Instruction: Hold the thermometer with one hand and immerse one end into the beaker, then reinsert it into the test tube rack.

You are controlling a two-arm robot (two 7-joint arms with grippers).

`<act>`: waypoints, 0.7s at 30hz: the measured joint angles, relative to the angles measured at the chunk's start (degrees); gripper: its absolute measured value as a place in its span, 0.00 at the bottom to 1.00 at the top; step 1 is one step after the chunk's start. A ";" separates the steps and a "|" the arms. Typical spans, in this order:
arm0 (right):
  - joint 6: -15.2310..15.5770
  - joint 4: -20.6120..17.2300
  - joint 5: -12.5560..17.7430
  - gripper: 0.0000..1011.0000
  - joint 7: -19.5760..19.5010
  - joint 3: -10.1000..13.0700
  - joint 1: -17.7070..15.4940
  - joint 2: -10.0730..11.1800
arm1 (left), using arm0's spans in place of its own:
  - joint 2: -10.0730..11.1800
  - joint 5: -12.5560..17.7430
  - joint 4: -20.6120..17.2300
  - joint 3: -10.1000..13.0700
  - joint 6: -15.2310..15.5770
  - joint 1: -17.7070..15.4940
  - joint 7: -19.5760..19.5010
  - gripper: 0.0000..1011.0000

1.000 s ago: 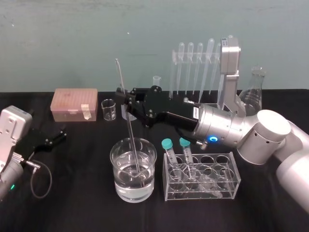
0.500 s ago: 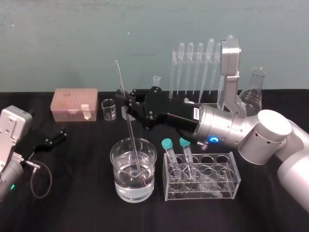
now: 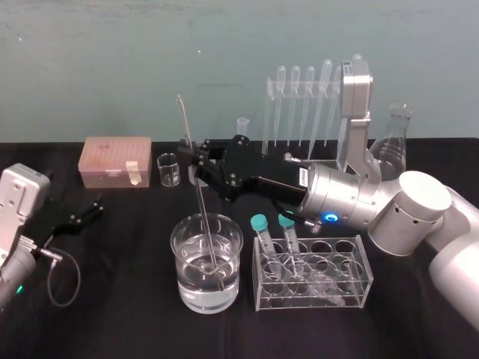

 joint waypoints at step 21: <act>0.01 -0.43 -0.25 0.05 0.04 -0.03 0.08 0.22 | 0.00 0.00 0.00 0.00 0.00 0.00 0.00 1.00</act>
